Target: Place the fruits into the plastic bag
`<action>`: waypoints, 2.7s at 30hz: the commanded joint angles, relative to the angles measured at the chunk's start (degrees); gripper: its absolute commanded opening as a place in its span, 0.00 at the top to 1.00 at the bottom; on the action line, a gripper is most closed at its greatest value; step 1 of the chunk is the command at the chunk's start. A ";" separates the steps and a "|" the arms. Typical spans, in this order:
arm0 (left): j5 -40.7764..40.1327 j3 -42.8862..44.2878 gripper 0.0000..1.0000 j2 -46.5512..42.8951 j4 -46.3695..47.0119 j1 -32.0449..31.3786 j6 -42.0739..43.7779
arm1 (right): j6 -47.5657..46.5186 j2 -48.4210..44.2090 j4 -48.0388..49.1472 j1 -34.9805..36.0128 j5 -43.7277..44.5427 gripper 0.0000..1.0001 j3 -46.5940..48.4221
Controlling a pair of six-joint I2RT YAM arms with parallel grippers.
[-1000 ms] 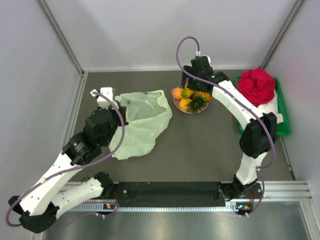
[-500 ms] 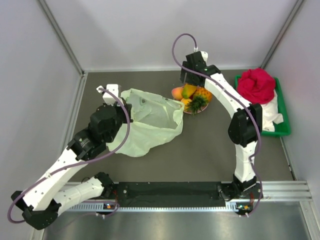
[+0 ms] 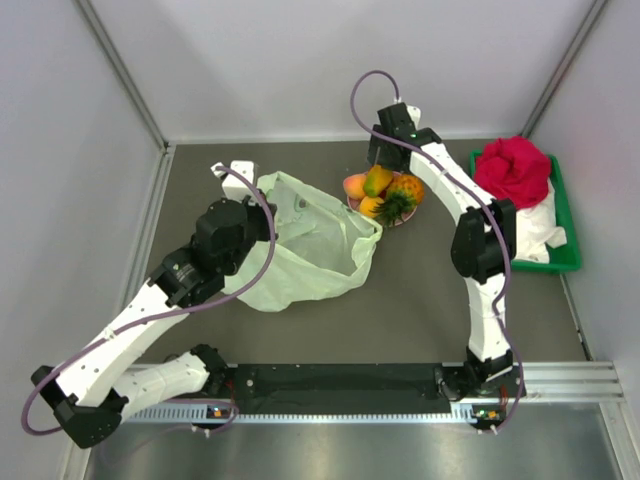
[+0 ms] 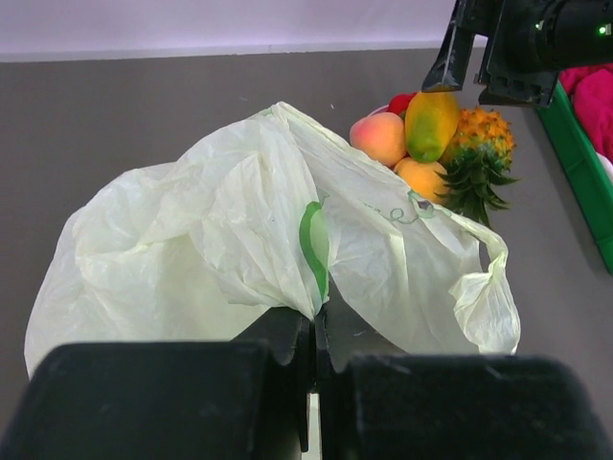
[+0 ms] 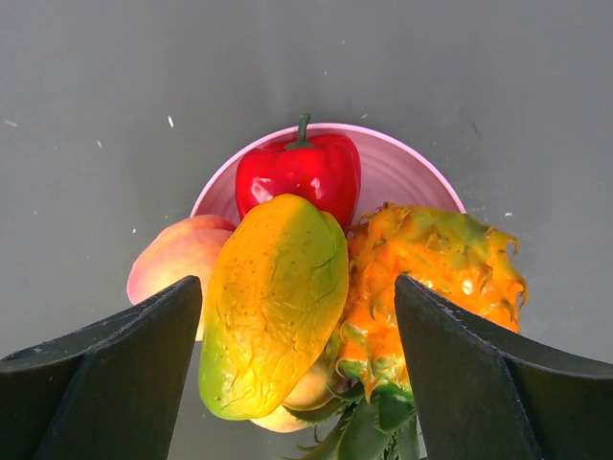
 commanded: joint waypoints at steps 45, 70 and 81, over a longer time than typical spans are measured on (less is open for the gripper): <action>2.27 0.78 1.00 0.93 5.11 0.12 -1.27 | -0.67 6.07 0.63 -0.22 -3.22 0.34 5.40; 2.36 -0.54 1.00 1.20 6.70 0.12 -2.77 | 0.56 -3.60 2.56 -0.22 -4.19 0.69 4.17; 0.08 -0.45 1.00 1.46 7.66 0.12 -6.01 | 0.38 -18.52 11.06 -0.22 -11.91 0.75 -10.93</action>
